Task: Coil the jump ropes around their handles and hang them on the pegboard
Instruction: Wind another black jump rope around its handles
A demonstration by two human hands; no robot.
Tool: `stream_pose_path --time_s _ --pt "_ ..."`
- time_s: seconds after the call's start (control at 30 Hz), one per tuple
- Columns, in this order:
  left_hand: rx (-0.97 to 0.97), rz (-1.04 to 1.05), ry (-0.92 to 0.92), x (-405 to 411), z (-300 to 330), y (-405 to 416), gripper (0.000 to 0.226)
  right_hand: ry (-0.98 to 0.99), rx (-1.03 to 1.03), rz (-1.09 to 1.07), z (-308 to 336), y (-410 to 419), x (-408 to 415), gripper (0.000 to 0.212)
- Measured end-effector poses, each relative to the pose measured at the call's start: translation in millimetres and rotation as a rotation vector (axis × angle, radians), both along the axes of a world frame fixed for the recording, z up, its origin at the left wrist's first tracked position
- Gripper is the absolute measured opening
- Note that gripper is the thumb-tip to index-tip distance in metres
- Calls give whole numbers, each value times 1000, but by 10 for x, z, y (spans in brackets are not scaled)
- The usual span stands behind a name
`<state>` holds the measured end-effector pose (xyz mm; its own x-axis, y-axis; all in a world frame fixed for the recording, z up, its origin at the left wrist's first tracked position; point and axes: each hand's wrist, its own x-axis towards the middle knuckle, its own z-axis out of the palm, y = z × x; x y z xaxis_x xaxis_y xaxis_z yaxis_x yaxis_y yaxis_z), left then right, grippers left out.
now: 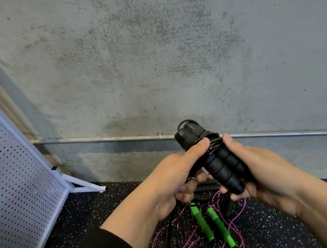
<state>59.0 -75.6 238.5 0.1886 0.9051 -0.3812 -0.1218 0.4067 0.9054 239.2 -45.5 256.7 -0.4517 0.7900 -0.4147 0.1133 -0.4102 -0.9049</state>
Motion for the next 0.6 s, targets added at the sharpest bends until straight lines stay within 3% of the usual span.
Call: stream_pose_path --time_s 0.13,0.27,0.43,0.6 --pt "-10 9 -29 -10 -13 21 60 -52 232 -137 -28 5 -39 40" --pt "-41 -21 -51 3 -1 25 68 -258 553 -237 -111 117 -9 13" --pt "-140 -5 -226 5 -25 41 73 -551 731 -179 -148 141 36 43" --pt "-176 80 -270 7 -90 41 67 -678 911 31 -148 54 -51 50"
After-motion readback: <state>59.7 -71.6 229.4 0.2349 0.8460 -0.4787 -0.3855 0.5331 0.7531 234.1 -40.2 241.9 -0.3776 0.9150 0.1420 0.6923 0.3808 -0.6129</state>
